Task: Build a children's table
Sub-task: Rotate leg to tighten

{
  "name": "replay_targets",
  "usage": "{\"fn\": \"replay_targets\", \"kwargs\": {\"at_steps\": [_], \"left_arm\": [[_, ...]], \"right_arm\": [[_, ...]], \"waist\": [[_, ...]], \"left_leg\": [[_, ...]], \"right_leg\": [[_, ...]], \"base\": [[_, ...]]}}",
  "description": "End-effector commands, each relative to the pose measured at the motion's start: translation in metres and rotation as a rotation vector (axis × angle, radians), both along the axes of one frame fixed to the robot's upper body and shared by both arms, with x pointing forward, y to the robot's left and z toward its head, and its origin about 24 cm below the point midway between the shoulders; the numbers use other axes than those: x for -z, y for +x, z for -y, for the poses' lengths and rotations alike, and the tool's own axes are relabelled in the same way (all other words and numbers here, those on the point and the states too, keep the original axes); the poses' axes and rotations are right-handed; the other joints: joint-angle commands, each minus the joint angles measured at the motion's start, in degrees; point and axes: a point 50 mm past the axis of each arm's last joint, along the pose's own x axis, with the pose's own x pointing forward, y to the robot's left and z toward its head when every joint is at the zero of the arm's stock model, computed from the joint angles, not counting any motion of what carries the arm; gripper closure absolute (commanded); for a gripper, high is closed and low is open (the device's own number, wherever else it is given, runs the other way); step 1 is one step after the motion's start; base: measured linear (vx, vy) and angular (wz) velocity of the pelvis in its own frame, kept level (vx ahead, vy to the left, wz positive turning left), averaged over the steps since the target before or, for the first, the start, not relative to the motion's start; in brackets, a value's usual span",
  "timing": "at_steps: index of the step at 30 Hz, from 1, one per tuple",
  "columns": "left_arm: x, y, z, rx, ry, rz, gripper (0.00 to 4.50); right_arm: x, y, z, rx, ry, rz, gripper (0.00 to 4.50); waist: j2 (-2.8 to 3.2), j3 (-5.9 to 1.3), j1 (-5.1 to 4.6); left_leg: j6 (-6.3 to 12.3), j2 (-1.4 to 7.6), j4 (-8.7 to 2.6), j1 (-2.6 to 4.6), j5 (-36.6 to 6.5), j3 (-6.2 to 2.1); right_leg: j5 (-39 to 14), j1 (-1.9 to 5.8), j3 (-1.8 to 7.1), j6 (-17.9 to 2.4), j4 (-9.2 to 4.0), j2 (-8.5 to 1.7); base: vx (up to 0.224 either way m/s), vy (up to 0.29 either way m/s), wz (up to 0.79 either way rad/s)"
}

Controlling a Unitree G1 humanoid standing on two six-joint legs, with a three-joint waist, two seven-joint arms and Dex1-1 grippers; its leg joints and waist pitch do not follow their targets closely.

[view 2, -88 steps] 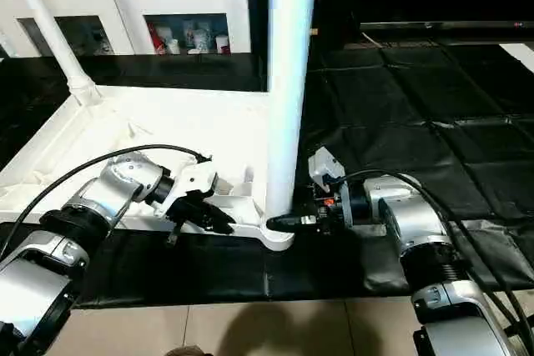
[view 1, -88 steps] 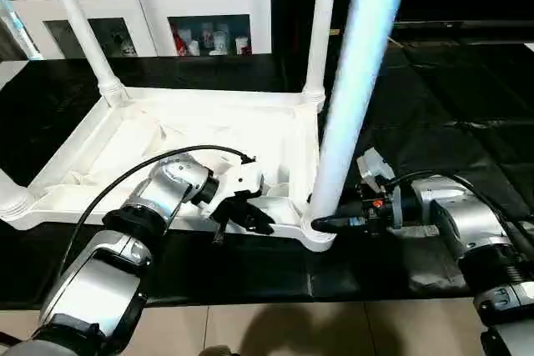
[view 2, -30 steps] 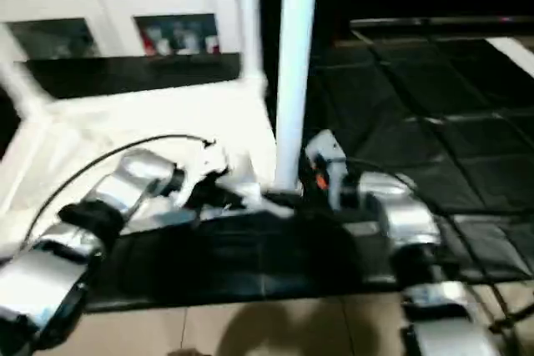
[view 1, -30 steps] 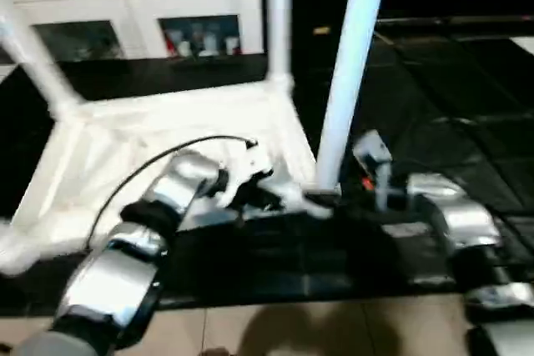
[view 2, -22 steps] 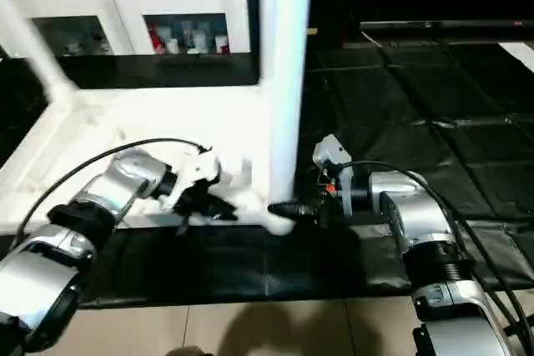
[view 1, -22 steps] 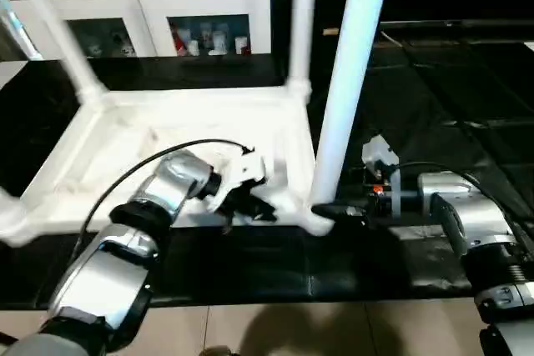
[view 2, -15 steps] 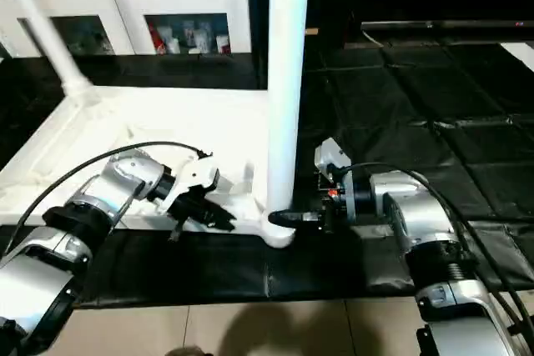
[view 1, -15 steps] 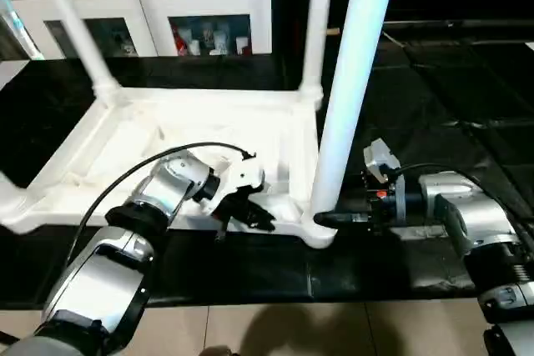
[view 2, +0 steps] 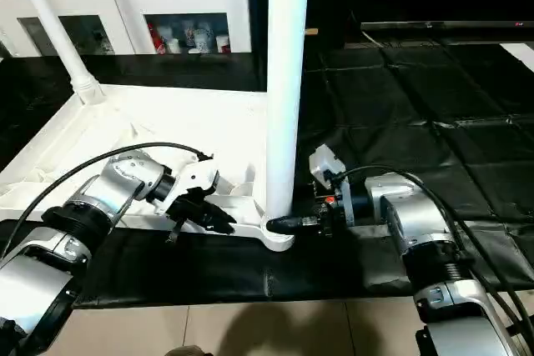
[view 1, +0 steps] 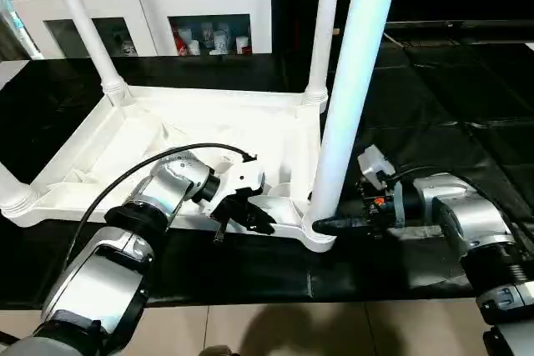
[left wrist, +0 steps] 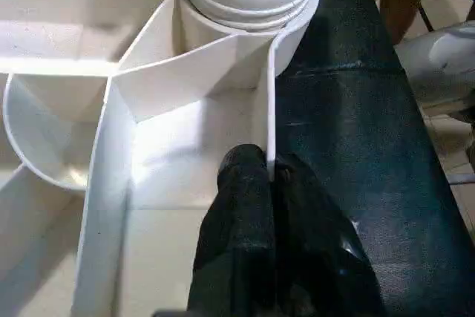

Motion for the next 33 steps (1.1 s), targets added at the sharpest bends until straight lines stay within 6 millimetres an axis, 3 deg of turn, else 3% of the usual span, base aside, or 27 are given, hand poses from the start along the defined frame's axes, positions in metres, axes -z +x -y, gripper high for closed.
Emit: {"fn": "replay_targets", "kwargs": {"at_steps": [1,5,12,13,16,19,24,28,30,33], "left_arm": [[-0.006,0.001,0.005,0.041,0.002,0.03,4.5],[-0.006,0.001,0.004,0.038,0.006,0.029,4.5],[-0.006,0.003,0.007,0.006,-0.008,0.029,4.5],[-0.007,0.006,0.014,-0.045,-0.042,0.033,4.5],[-0.009,0.011,0.026,-0.116,-0.086,0.043,4.5],[-0.011,0.015,0.036,-0.177,-0.109,0.054,4.5],[-0.015,0.027,0.058,-0.376,-0.147,0.074,4.5],[-0.021,0.034,0.074,-0.519,-0.188,0.077,4.5],[-0.025,0.036,0.082,-0.562,-0.211,0.075,4.5],[-0.027,0.037,0.087,-0.589,-0.222,0.077,4.5]], "right_arm": [[-0.004,0.0,-0.001,-0.024,0.007,0.005,1.87],[-0.003,-0.002,-0.002,-0.03,0.009,-0.005,2.17],[0.0,-0.004,-0.004,-0.028,0.018,-0.017,2.34],[0.004,-0.004,-0.008,0.025,0.029,-0.012,2.36],[0.013,0.003,-0.015,0.178,0.004,-0.001,2.4],[0.021,0.008,-0.022,0.298,-0.012,0.013,2.43],[0.036,0.023,-0.047,0.565,-0.039,-0.024,2.46],[0.04,0.033,-0.069,0.732,-0.023,-0.098,2.46],[0.037,0.039,-0.083,0.785,0.008,-0.13,2.46],[0.033,0.042,-0.091,0.782,0.03,-0.105,2.46]], "waist": [[-0.97,-4.38,-0.22],[-0.81,-4.45,-0.12],[-0.91,-4.39,-0.05],[-0.72,-4.39,-0.05],[-0.89,-4.27,-0.01],[-0.97,-3.92,-1.0],[-0.71,-3.88,-2.9],[-0.64,-3.92,-4.35],[-0.76,-4.11,-5.0],[-0.77,-4.28,-5.11]], "left_leg": [[4.97,2.48,-3.56,0.64,-9.4,-0.64],[4.98,2.57,-3.53,0.68,-9.2,-0.68],[4.74,2.51,-3.54,0.73,-9.5,-0.64],[4.68,2.61,-3.55,0.75,-9.4,-0.6],[4.16,2.43,-3.58,0.78,-10.3,-0.59],[2.7,1.94,-3.77,0.68,-11.6,-0.72],[2.19,1.49,-3.7,0.74,-12.9,-0.86],[2.26,1.28,-3.6,0.69,-12.9,-0.91],[3.35,1.12,-3.52,0.38,-11.5,-0.92],[4.97,1.23,-3.33,0.28,-9.5,-0.77]], "right_leg": [[-16.9,3.47,3.58,-8.9,-3.82,-4.25],[-15.9,3.45,3.62,-9.3,-3.68,-4.3],[-16.4,3.48,3.62,-9.1,-3.75,-4.27],[-16.2,3.43,3.7,-9.1,-3.81,-4.23],[-17.8,3.43,3.59,-8.7,-4.03,-4.29],[-24.0,3.53,3.05,-6.2,-4.84,-4.22],[-25.5,3.49,2.73,-5.5,-5.4,-4.09],[-24.3,3.52,2.63,-6.3,-5.46,-4.05],[-22.1,3.85,2.6,-7.0,-5.27,-3.99],[-18.4,3.84,2.87,-8.4,-4.8,-3.99]], "base": [[0.0,0.0,0.0],[0.0,0.0,0.0],[0.0,0.0,0.0],[0.0,0.0,0.0],[0.0,0.0,0.0],[0.0,0.0,0.0],[0.0,0.0,0.0],[0.0,0.0,0.0],[0.0,0.0,0.0],[0.0,0.0,0.0]]}}
